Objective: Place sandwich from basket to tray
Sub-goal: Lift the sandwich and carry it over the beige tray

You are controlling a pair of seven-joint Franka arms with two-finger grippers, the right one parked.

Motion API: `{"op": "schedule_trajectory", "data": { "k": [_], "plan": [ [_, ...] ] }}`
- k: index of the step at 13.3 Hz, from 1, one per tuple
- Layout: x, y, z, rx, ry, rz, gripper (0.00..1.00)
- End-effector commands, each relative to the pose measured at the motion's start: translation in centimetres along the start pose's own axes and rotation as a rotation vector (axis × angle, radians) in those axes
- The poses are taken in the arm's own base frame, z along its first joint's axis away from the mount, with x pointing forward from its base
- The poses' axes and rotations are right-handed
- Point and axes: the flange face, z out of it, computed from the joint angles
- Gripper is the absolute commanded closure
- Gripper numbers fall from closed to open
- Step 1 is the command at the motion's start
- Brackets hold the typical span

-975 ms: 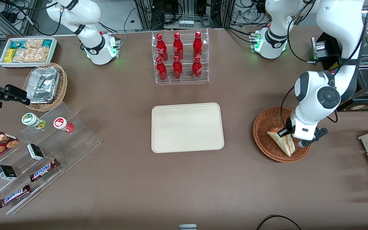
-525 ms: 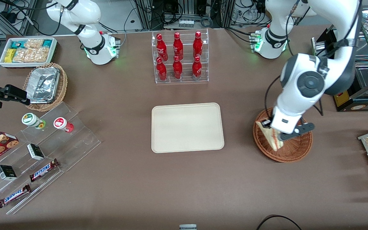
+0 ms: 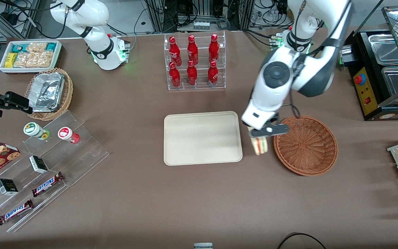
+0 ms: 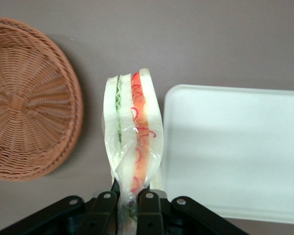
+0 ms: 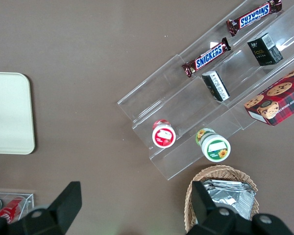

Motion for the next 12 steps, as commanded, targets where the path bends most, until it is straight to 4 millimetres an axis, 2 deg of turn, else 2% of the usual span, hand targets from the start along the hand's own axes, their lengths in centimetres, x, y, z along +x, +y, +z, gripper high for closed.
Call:
{"op": "schedule_trajectory", "data": {
  "k": [1, 4, 7, 8, 10, 12],
  "plan": [
    [-1.0, 4.7, 1.0, 0.013, -0.001, 0.011, 1.0],
    [-2.5, 9.3, 2.8, 0.016, -0.006, 0.041, 1.0],
    [-3.5, 12.8, 5.6, -0.016, 0.024, 0.079, 1.0],
    [-4.5, 14.2, 6.6, -0.027, 0.029, 0.102, 1.0],
    [-5.1, 15.4, 8.8, -0.028, 0.029, 0.103, 1.0],
    [-5.8, 17.1, 10.1, -0.055, 0.047, 0.115, 1.0]
  ]
}}
